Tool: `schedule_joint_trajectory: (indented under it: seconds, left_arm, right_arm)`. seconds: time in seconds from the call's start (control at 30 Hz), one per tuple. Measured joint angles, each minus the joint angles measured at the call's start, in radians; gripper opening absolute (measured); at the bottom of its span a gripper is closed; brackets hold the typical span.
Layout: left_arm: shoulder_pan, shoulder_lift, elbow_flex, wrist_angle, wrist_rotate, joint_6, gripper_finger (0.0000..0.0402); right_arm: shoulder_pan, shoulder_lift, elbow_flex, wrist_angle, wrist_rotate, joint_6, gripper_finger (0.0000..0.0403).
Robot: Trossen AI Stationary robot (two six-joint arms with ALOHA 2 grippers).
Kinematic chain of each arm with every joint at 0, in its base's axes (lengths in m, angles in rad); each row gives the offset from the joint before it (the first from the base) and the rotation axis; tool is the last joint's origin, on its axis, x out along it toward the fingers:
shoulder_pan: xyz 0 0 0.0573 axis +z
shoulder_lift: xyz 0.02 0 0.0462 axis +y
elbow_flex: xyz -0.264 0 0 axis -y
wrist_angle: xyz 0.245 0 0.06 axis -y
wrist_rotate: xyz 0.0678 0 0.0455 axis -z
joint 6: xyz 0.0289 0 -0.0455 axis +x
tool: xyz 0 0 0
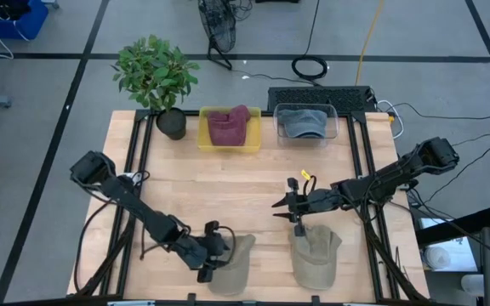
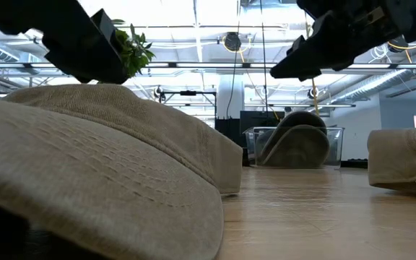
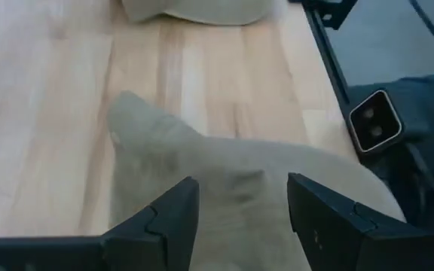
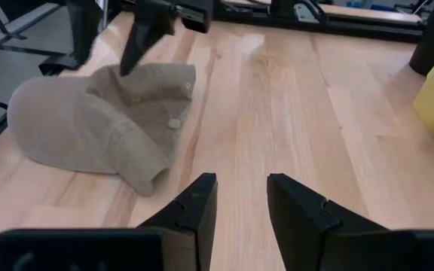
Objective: Pick & Place hat
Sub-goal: Put the left brown cap into the yellow bin
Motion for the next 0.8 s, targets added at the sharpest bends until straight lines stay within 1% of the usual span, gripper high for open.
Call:
schedule_joint_trajectory:
  seconds: [0.17,0.27,0.47,0.7,0.8]
  left_arm:
    - [0.0,0.045,0.051,-0.006,0.07,-0.031,0.0202]
    - [-0.001,0.052,0.063,-0.025,0.074,-0.032,0.0202]
    - [-0.002,0.053,0.063,-0.148,0.064,-0.074,0.0202]
    - [0.003,0.053,0.063,-0.15,0.065,-0.08,0.0202]
    - [0.004,0.053,0.063,-0.144,0.098,-0.08,0.0202]
  right_arm:
    - [0.0,0.0,-0.014,-0.016,-0.001,0.026,0.0105]
    - [0.001,0.0,-0.031,-0.011,-0.001,0.038,0.0105]
    - [0.001,0.0,-0.055,-0.005,-0.001,0.074,0.0105]
    - [0.001,0.0,-0.055,-0.001,0.0,0.078,0.0105]
    - [0.001,0.0,-0.055,0.0,0.0,0.078,0.0105]
